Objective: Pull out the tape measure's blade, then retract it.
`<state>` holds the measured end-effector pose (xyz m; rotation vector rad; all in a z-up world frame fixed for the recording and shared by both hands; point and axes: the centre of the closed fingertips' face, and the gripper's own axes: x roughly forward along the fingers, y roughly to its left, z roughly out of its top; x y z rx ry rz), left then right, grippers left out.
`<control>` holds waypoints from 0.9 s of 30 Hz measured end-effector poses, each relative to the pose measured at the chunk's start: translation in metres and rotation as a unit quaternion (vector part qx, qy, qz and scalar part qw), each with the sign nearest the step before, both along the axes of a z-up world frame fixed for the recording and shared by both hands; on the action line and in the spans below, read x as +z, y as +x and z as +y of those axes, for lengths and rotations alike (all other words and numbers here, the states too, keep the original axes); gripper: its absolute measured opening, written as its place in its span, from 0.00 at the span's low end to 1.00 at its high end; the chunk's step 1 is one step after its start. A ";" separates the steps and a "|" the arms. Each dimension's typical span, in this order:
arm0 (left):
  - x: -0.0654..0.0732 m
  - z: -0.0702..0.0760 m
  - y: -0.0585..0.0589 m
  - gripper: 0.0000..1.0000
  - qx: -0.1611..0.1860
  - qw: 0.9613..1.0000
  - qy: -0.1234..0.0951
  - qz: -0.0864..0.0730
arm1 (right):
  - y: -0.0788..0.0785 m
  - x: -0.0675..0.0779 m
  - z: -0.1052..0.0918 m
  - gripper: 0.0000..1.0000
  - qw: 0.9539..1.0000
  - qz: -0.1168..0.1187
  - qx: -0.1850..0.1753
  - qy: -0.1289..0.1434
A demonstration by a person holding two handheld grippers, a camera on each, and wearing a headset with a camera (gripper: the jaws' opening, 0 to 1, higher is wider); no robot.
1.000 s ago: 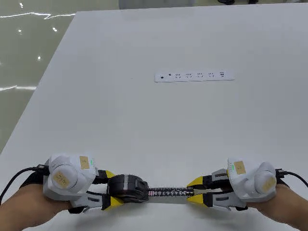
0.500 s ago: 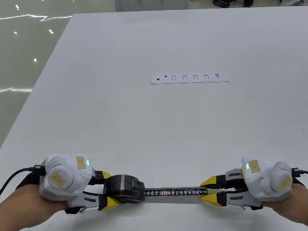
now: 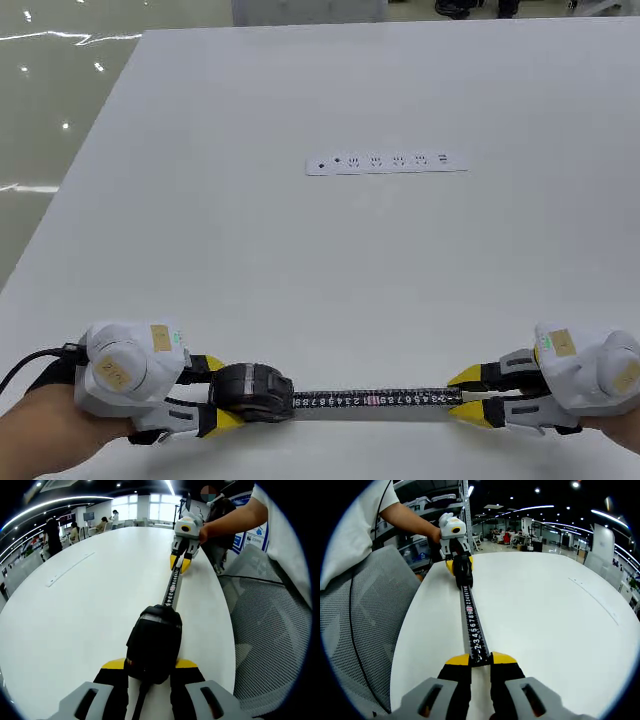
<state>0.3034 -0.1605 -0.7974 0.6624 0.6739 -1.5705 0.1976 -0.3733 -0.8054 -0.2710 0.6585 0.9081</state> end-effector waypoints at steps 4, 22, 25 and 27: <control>0.000 0.000 0.000 0.29 0.001 1.000 0.000 -0.001 | -0.003 -0.002 -0.008 0.11 1.000 -0.001 -0.001 -0.011; 0.000 -0.001 -0.001 0.29 -0.002 1.000 0.000 -0.005 | -0.017 -0.002 -0.034 0.11 0.999 0.008 -0.015 -0.028; 0.000 -0.001 -0.001 0.29 -0.001 1.000 0.000 -0.004 | -0.019 -0.002 -0.038 0.11 0.999 0.010 -0.018 -0.029; 0.000 -0.001 -0.001 0.29 -0.001 1.000 0.000 -0.004 | -0.021 -0.002 -0.039 0.11 0.999 0.011 -0.019 -0.029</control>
